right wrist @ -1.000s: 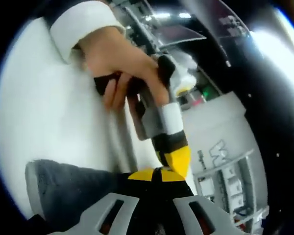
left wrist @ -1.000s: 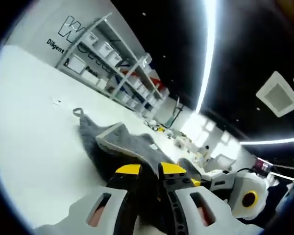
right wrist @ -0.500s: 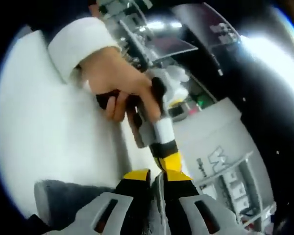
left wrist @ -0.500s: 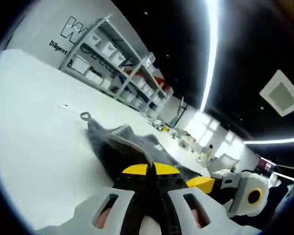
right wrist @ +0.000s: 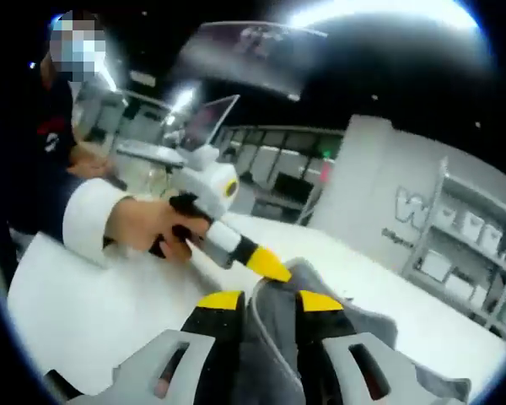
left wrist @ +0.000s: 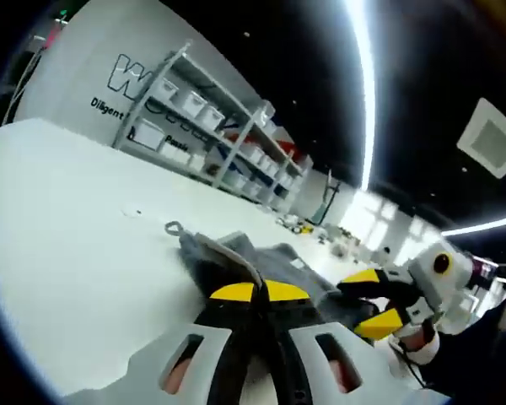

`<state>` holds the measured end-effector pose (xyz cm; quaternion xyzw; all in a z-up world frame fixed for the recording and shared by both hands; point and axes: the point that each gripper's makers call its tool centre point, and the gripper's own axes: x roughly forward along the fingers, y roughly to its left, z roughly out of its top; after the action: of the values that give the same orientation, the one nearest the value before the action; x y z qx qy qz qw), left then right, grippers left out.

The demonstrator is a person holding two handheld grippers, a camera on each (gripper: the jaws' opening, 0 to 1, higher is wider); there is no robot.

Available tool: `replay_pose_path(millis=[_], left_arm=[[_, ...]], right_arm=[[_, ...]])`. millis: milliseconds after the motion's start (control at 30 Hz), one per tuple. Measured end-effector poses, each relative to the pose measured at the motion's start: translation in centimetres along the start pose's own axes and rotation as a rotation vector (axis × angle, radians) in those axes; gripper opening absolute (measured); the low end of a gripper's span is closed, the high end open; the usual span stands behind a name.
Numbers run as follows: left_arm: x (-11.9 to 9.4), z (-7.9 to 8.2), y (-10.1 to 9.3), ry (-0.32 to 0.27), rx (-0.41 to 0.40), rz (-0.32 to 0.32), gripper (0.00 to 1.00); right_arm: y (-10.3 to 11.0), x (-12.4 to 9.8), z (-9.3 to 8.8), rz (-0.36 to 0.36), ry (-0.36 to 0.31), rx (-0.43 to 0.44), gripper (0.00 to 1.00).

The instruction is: Open the folded towel by lifting each exposed corner and separating the folded layers until the towel lies flat within the target outline without major curled edges

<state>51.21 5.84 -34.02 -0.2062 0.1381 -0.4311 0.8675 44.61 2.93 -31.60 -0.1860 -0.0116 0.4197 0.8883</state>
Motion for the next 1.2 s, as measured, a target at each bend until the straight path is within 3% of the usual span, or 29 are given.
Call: replay_pose_path(millis=[67, 133, 267, 433, 500, 567, 733, 800, 900, 1000, 1200], left_arm=[[0.1, 0.3, 1.0, 0.002, 0.032, 0.016, 0.02], [0.1, 0.5, 1.8, 0.01, 0.082, 0.042, 0.02], [0.2, 0.6, 2.9, 0.027, 0.157, 0.08, 0.02], [0.0, 1.2, 3.6, 0.021, 0.169, 0.088, 0.02], [0.0, 1.4, 4.0, 0.02, 0.174, 0.098, 0.02], [-0.4, 0.8, 2.9, 0.016, 0.156, 0.092, 0.02], [-0.5, 0.9, 3.0, 0.014, 0.167, 0.101, 0.02], [-0.2, 0.9, 3.3, 0.017, 0.164, 0.103, 0.02], [-0.4, 0.5, 3.1, 0.02, 0.174, 0.111, 0.02], [-0.7, 0.3, 2.6, 0.017, 0.183, 0.114, 0.02], [-0.8, 0.0, 2.5, 0.02, 0.185, 0.12, 0.02]], right_arm=[[-1.7, -0.6, 0.1, -0.019, 0.006, 0.027, 0.23], [-2.7, -1.6, -1.1, -0.066, 0.04, 0.051, 0.23], [-4.3, -3.2, -3.4, -0.077, 0.106, 0.174, 0.22], [-5.8, -5.1, -5.4, -0.099, 0.176, 0.219, 0.21], [-7.0, -5.9, -6.7, -0.143, 0.215, 0.272, 0.21], [-7.4, -6.2, -7.3, -0.147, 0.225, 0.285, 0.22], [-6.7, -6.6, -8.6, -0.114, 0.271, 0.34, 0.24], [-6.5, -6.5, -8.7, -0.104, 0.273, 0.332, 0.24], [-5.4, -6.7, -8.5, -0.066, 0.262, 0.414, 0.28], [-4.8, -6.8, -8.8, -0.058, 0.269, 0.422, 0.3], [-2.9, -6.7, -7.4, -0.001, 0.218, 0.413, 0.49]])
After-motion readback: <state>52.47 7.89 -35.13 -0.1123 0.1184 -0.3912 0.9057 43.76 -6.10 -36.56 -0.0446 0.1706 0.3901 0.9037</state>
